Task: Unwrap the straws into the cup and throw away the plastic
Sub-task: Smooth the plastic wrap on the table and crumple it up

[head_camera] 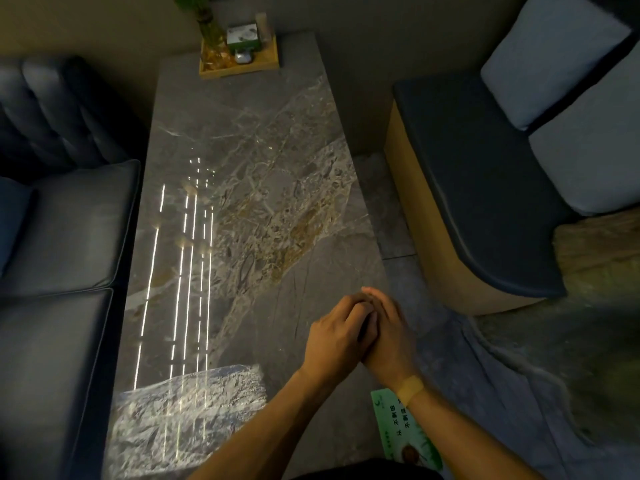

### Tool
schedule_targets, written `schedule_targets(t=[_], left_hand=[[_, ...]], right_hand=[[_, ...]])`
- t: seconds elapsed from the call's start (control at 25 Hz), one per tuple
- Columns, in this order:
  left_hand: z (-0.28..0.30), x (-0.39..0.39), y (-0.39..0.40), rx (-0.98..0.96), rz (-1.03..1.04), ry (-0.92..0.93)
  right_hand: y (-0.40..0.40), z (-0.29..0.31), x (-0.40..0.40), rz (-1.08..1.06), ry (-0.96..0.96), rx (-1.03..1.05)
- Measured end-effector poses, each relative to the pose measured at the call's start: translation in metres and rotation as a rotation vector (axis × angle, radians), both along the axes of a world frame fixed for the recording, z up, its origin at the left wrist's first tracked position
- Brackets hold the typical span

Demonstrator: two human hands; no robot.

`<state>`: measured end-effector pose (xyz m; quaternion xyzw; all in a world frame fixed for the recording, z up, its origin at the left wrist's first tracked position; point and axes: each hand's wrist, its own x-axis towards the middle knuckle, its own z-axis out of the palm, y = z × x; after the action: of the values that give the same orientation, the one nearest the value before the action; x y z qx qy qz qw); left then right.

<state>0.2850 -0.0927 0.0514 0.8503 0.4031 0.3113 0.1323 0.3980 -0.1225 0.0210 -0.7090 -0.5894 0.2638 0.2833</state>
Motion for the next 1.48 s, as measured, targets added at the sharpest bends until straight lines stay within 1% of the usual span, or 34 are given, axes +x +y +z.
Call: schedule_targets(t=[0.08, 0.12, 0.24, 0.32, 0.4, 0.48, 0.6, 0.64, 0.8, 0.96, 1.16, 1.28, 1.48], left_hand=[[-0.002, -0.003, 0.001, -0.096, 0.055, -0.001], [-0.004, -0.004, 0.001, -0.098, 0.067, 0.003], [-0.003, -0.007, 0.001, -0.082, 0.076, 0.075], [-0.003, -0.007, 0.001, -0.045, 0.058, 0.077], [-0.003, -0.007, -0.001, -0.063, 0.047, 0.069], [-0.002, -0.005, -0.001, -0.11, 0.089, 0.024], [-0.002, -0.006, 0.002, -0.241, 0.241, -0.117], [-0.002, -0.007, 0.001, -0.266, 0.256, -0.147], [-0.008, -0.01, -0.006, -0.198, 0.178, -0.057], [-0.008, -0.016, -0.003, -0.306, 0.248, -0.053], [-0.007, -0.02, -0.004, -0.315, 0.183, -0.019], [-0.004, -0.023, -0.003, -0.332, 0.178, -0.013], [0.001, -0.029, -0.007, -0.362, 0.152, -0.064]], right_hand=[[0.001, 0.001, 0.002, 0.05, -0.115, 0.0], [0.002, -0.001, 0.005, 0.061, -0.139, 0.004], [-0.002, 0.006, 0.006, 0.063, -0.131, -0.044], [-0.002, 0.006, 0.005, 0.063, -0.135, -0.035], [0.0, 0.008, 0.005, 0.071, -0.141, -0.046], [0.0, 0.008, 0.005, 0.082, -0.149, -0.062], [-0.001, 0.01, 0.005, 0.082, -0.15, -0.07], [-0.001, 0.011, 0.005, 0.082, -0.153, -0.068], [-0.002, 0.014, 0.002, 0.102, -0.219, -0.047], [0.001, 0.018, 0.003, 0.142, -0.28, -0.045], [0.005, 0.02, -0.002, 0.199, -0.435, -0.065], [0.004, 0.02, -0.005, 0.201, -0.43, -0.042], [0.002, 0.02, -0.002, 0.248, -0.404, 0.01]])
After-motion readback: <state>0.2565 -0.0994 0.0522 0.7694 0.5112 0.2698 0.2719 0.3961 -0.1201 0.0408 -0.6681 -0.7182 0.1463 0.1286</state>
